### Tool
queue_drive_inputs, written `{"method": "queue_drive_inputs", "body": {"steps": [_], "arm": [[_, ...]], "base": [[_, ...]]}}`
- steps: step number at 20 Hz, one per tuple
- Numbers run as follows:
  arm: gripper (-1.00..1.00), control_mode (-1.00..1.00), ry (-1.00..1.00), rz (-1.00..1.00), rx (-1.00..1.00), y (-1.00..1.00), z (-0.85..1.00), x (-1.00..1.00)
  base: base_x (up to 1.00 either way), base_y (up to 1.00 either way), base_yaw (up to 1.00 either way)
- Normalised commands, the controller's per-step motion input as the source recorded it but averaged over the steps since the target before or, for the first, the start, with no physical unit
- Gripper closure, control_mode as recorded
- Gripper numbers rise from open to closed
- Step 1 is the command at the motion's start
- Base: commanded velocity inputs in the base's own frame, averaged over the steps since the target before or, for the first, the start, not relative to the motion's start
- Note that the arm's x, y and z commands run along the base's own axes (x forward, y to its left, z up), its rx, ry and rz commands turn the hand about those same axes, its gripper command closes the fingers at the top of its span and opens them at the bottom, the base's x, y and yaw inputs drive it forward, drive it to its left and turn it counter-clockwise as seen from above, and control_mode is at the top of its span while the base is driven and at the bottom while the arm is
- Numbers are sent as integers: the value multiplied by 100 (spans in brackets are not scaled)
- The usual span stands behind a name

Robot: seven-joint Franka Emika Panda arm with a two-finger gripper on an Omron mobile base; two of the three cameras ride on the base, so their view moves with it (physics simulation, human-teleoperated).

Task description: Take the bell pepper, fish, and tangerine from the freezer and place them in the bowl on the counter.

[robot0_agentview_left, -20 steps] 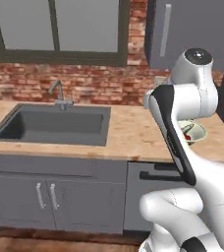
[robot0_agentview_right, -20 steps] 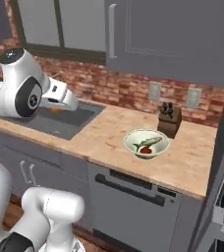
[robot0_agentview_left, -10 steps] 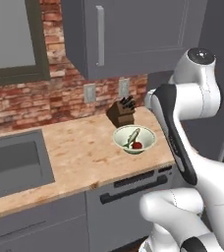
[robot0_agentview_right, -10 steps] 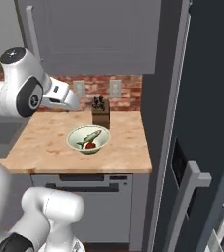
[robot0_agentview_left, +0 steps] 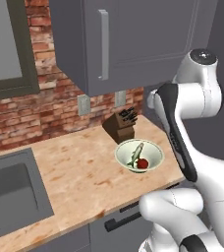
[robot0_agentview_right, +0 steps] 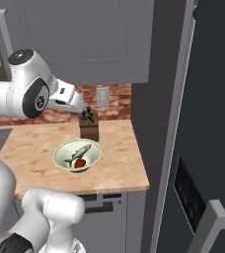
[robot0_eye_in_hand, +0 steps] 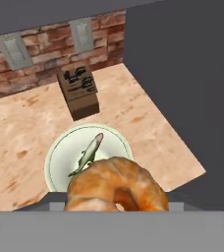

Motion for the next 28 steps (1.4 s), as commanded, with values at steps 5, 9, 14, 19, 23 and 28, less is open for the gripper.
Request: {"method": "queue_drive_inputs", "body": {"steps": [5, 9, 14, 19, 23, 28], "arm": [[100, -100, 18, -2, 0, 17, -100, 45], [100, -100, 10, 0, 0, 27, -100, 58], [100, -100, 1, 0, 0, 10, -93, 80], [100, -100, 1, 0, 0, -5, -53, 56], [100, -100, 7, 0, 0, -11, -49, 18], [100, -100, 6, 0, 0, -4, -39, 6]], "base": [[0, 0, 0], [0, 0, 0], [0, 0, 0], [0, 0, 0], [0, 0, 0], [0, 0, 0]]}}
